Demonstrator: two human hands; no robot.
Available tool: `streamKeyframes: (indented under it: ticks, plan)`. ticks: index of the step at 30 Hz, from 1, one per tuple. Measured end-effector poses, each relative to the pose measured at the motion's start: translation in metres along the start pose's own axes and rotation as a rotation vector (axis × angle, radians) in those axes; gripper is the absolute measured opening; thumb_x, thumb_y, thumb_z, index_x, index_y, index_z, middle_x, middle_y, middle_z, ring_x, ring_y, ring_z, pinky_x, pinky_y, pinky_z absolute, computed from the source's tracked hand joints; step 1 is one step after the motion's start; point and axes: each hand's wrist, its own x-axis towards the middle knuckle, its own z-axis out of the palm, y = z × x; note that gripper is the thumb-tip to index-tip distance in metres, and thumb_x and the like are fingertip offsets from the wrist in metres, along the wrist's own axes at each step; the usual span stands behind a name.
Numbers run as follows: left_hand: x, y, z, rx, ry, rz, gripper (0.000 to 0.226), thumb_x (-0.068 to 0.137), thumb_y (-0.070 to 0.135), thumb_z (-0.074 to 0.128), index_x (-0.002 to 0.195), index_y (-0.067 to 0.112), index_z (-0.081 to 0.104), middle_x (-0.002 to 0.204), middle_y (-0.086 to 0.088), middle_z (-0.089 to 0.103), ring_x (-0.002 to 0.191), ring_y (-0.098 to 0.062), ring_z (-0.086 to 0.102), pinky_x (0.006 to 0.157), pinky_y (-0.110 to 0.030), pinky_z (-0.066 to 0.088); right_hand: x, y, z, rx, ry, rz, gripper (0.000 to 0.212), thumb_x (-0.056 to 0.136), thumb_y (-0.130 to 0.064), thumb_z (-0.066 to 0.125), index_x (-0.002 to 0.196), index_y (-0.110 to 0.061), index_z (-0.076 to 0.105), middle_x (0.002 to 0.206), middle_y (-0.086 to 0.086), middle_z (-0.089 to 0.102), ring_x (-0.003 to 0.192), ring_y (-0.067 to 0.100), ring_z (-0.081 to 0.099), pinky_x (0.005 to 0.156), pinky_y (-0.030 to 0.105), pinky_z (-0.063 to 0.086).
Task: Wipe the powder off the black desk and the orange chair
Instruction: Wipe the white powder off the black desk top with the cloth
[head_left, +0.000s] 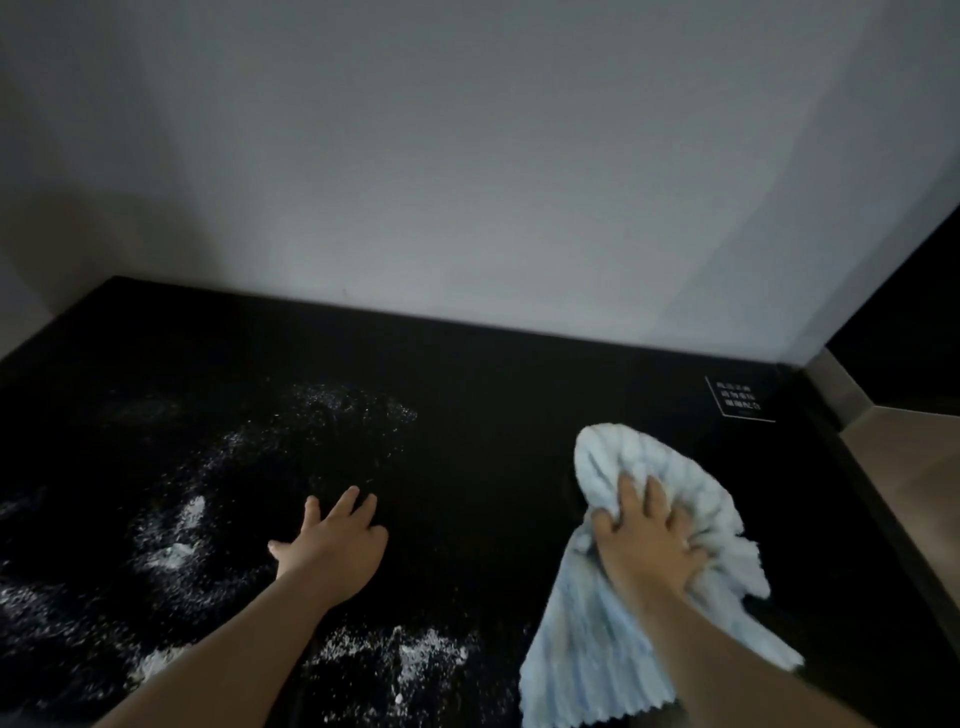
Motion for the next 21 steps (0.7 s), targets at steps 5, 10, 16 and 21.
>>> streamKeyframes:
  ticks: [5,10,16,21]
  plan:
    - [-0.007,0.0,0.015,0.001,0.031,0.065,0.042,0.102,0.025,0.027,0.144,0.021,0.03,0.158,0.002,-0.011,0.143,-0.039,-0.012,0.105,-0.069,0.018,-0.092,-0.046,0.059,0.002,0.005,-0.403,0.058,0.089,-0.05,0.033,0.143,-0.047,0.011,0.158,-0.013,-0.002,0.144,0.025,-0.002,0.108,0.06,0.011]
    - [-0.013,-0.02,0.036,0.042,0.081,0.204,0.04,0.101,0.018,0.025,0.14,0.013,0.036,0.159,-0.008,0.002,0.145,-0.033,-0.005,0.114,-0.058,0.016,-0.093,-0.029,0.024,0.233,0.159,-0.539,0.046,0.09,-0.03,0.045,0.135,-0.036,0.046,0.143,-0.003,0.045,0.129,0.019,0.04,0.104,0.04,0.032]
    - [-0.031,-0.018,0.04,0.167,0.02,0.26,0.033,0.101,0.011,0.03,0.133,0.009,0.038,0.158,-0.013,0.0,0.144,-0.036,-0.008,0.112,-0.059,0.021,-0.057,0.073,-0.002,-0.008,0.016,0.168,0.063,0.093,-0.056,0.03,0.146,-0.042,-0.001,0.158,-0.004,-0.004,0.142,0.03,0.005,0.108,0.057,0.021]
    - [-0.043,-0.01,0.037,0.232,0.008,0.238,0.04,0.101,0.013,0.033,0.141,0.011,0.031,0.158,-0.011,0.0,0.144,-0.037,-0.009,0.112,-0.059,0.021,-0.116,0.019,0.046,-0.013,0.023,-0.145,0.067,0.088,-0.057,0.034,0.146,-0.044,0.003,0.158,-0.002,-0.005,0.143,0.032,0.001,0.108,0.06,0.014]
